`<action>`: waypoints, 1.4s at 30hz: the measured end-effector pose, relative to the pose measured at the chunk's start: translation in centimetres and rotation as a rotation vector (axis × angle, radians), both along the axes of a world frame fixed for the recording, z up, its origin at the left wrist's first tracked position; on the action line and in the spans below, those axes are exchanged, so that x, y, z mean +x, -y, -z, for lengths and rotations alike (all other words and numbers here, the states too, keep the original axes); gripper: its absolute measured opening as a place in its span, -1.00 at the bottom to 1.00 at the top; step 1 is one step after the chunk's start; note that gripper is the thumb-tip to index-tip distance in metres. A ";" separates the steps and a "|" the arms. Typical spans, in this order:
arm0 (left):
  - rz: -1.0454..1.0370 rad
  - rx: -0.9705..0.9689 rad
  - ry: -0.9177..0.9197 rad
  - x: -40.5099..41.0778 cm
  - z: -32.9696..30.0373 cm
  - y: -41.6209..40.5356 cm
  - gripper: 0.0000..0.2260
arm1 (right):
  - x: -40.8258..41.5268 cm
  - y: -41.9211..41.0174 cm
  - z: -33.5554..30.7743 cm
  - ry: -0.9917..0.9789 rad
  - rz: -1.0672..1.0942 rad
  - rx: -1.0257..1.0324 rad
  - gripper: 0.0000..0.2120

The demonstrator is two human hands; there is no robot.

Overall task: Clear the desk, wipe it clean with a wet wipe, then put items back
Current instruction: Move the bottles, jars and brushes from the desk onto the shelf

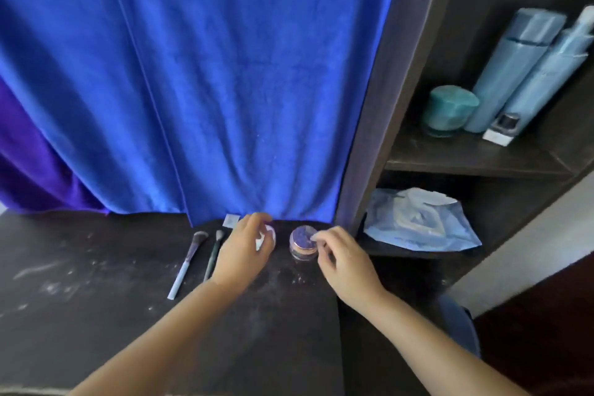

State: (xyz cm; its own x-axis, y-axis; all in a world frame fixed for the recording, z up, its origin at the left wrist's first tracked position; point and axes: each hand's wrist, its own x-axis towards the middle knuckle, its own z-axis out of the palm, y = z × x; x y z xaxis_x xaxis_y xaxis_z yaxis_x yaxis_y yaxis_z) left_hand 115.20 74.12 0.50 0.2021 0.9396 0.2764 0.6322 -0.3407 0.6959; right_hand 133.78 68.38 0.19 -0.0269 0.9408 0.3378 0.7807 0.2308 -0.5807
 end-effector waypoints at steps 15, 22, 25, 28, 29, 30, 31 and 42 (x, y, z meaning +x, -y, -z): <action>-0.187 -0.407 -0.489 -15.0 10.8 -5.3 -0.73 | -21.5 -10.2 10.0 0.178 0.254 -0.594 -0.66; -0.267 -0.454 -0.286 -15.5 10.2 -5.2 -0.81 | -20.6 -11.0 9.3 0.261 0.297 -0.564 -0.76; -0.248 -0.355 -0.085 -14.9 7.7 -4.6 -0.87 | -18.7 -9.3 6.9 0.084 0.271 -0.452 -0.82; -0.148 -0.229 0.102 -12.1 2.9 -4.3 -0.87 | -15.3 -7.0 2.5 -0.058 0.295 -0.238 -0.85; -0.105 -0.193 0.160 -10.6 0.9 -4.0 -0.89 | -13.9 -6.2 0.7 -0.073 0.312 -0.164 -0.85; -0.063 -0.156 0.218 -8.9 -1.1 -3.7 -0.92 | -12.2 -5.4 -1.1 -0.089 0.331 -0.096 -0.86; -0.018 -0.116 0.278 -7.0 -3.0 -3.2 -0.94 | -10.5 -4.6 -2.8 -0.111 0.348 -0.020 -0.86; 0.461 0.260 0.278 13.1 -15.7 4.0 -0.76 | 10.2 2.4 -16.5 -0.080 0.520 0.452 -0.91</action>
State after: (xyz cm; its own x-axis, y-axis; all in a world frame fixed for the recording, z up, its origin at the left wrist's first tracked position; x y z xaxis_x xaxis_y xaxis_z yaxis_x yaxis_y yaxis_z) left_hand 128.31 70.11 16.17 0.4598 0.6666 0.5867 0.1853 -0.7182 0.6707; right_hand 144.02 65.94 16.70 0.4309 0.5911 0.6819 0.8143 0.0710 -0.5761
